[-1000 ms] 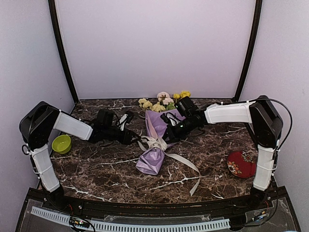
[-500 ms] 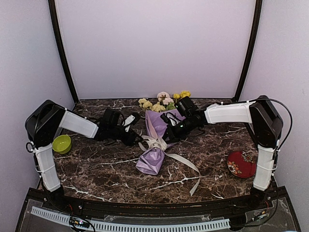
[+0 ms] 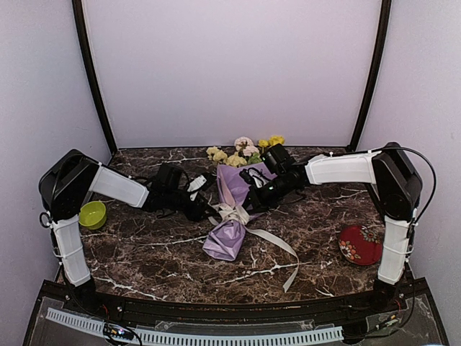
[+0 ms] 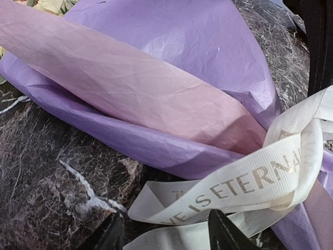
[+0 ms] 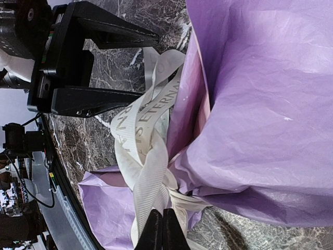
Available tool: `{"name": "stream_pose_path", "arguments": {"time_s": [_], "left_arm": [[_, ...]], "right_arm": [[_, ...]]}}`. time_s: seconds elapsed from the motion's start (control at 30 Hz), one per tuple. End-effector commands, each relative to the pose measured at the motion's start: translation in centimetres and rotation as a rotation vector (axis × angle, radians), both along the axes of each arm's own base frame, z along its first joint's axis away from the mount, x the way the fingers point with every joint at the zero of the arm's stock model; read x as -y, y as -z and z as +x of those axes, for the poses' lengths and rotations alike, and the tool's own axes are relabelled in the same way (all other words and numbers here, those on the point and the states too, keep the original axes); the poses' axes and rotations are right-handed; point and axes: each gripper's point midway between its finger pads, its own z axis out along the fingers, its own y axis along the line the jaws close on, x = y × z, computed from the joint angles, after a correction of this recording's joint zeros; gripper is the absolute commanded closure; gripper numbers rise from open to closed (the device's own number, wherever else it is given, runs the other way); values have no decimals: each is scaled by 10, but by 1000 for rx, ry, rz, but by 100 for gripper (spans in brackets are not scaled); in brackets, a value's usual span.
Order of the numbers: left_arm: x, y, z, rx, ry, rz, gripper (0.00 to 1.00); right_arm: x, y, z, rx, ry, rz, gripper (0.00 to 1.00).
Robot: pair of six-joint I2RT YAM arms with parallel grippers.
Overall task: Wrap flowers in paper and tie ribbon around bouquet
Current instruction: Tie the half-tied ribbon around the folded bouquet.
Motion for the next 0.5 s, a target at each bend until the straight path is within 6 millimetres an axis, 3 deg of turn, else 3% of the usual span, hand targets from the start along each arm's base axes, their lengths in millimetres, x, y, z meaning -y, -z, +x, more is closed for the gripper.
{"name": "stream_pose_path", "arguments": {"time_s": [0.0,0.3,0.47], "left_arm": [[7,-8,6,52,27,-8,46],[9,4,-1,-1,70,17,75],[11,1,1,8,70,6,98]], "right_arm": [[-1,-15,1,34,-4,23,100],[-1,-19,2,47,0,24,100],[-1,-17,2,44,0,21,100]]}}
